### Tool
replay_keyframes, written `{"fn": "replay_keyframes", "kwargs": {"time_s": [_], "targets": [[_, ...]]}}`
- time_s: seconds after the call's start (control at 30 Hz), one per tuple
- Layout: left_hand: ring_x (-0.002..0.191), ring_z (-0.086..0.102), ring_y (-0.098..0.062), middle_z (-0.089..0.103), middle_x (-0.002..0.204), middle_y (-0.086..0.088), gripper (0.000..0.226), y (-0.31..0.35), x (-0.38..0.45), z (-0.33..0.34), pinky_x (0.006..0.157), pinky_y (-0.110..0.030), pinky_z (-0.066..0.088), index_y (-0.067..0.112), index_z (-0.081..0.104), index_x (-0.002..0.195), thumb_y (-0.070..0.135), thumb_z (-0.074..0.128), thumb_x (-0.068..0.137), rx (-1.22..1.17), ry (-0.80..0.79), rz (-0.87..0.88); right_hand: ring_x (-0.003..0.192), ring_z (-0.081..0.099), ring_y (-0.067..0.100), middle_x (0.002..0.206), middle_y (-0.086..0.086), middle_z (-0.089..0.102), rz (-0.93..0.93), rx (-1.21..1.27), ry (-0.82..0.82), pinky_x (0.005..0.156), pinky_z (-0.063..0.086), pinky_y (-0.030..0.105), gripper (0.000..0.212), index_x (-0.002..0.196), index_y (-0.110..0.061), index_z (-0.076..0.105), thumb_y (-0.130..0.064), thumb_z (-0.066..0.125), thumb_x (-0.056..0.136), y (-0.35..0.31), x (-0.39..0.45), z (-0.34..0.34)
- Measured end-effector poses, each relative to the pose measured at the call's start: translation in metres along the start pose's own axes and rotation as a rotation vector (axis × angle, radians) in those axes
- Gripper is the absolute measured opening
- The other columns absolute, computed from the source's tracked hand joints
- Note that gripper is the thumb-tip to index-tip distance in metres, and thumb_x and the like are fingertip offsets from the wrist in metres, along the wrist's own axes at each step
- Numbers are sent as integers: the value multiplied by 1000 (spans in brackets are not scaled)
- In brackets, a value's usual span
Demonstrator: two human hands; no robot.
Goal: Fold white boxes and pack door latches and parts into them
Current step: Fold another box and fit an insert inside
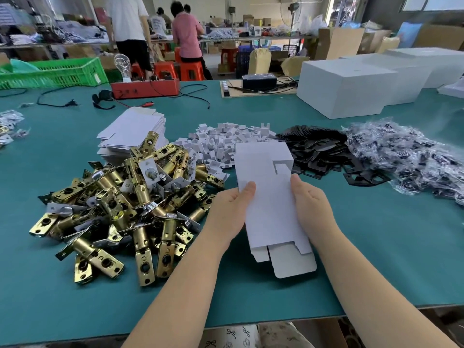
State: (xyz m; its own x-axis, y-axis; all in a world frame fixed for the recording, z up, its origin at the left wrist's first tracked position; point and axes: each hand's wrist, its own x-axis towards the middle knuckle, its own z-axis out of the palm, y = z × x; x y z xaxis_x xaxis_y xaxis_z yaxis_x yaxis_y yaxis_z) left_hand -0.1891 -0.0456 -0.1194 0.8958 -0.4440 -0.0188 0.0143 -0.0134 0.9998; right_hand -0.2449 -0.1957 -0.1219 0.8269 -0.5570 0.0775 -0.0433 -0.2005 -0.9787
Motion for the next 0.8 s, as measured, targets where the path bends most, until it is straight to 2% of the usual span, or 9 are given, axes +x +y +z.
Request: {"fn": "replay_keyframes", "kwargs": {"time_s": [0.07,0.17,0.3,0.43,0.53,0.6,0.67,0.73,0.8], "targets": [[77,68,-9,75,90,-4,41,0,0,0,69,-21,52,-3,70,89,34,54,99,-2,10,-3,58,31,16,61,3,33,-38,-137,6,56,24,29,48,62,-10,34,-36,40,101,-1,1,0],[74,67,-7,75,85,0,43,5,-4,1,67,-15,50,0,70,84,37,53,98,12,-29,-25,53,25,14,56,-3,27,-93,-204,93,53,20,31,48,59,-17,25,-32,40,102,-1,1,1],[91,66,-39,73,98,-18,44,6,-10,3,84,-45,53,-4,70,95,37,55,97,123,-134,-31,44,24,8,53,-6,26,-127,-150,256,47,20,24,49,57,-19,22,-28,38,103,2,2,-2],[81,60,-26,70,92,-19,44,8,-11,4,75,-37,47,-8,69,92,33,53,99,100,-115,18,45,32,3,56,-7,29,-179,-79,280,44,28,15,43,62,-18,31,-27,40,102,3,1,0],[75,54,-22,64,90,-30,54,7,-8,1,70,-33,39,-16,61,90,38,54,97,87,-6,80,53,48,-4,58,-10,46,-182,-88,169,53,37,7,10,103,-25,49,-33,48,98,3,-3,3],[75,62,-18,72,88,-11,38,5,-6,0,66,-31,48,5,72,88,38,56,97,24,43,104,57,51,-3,57,-12,49,-213,-120,70,54,38,8,35,119,-32,37,-43,55,92,4,-6,5],[73,66,-3,73,84,11,17,6,-4,0,60,-20,53,32,72,87,37,59,95,-9,88,131,69,56,-8,73,-14,57,-210,-163,-37,57,39,7,50,122,-37,33,-53,56,80,3,-8,7],[74,65,1,70,83,19,10,5,-4,1,61,-17,53,35,66,92,43,60,89,26,122,179,81,56,-15,88,-19,61,-181,-175,-121,60,40,3,52,123,-39,36,-54,58,78,3,-9,8],[76,64,0,69,85,19,19,4,-4,2,65,-17,52,34,63,95,48,55,85,37,158,212,82,57,-15,84,-19,66,-142,-119,-161,63,41,4,43,125,-37,43,-46,61,88,3,-7,6]]}}
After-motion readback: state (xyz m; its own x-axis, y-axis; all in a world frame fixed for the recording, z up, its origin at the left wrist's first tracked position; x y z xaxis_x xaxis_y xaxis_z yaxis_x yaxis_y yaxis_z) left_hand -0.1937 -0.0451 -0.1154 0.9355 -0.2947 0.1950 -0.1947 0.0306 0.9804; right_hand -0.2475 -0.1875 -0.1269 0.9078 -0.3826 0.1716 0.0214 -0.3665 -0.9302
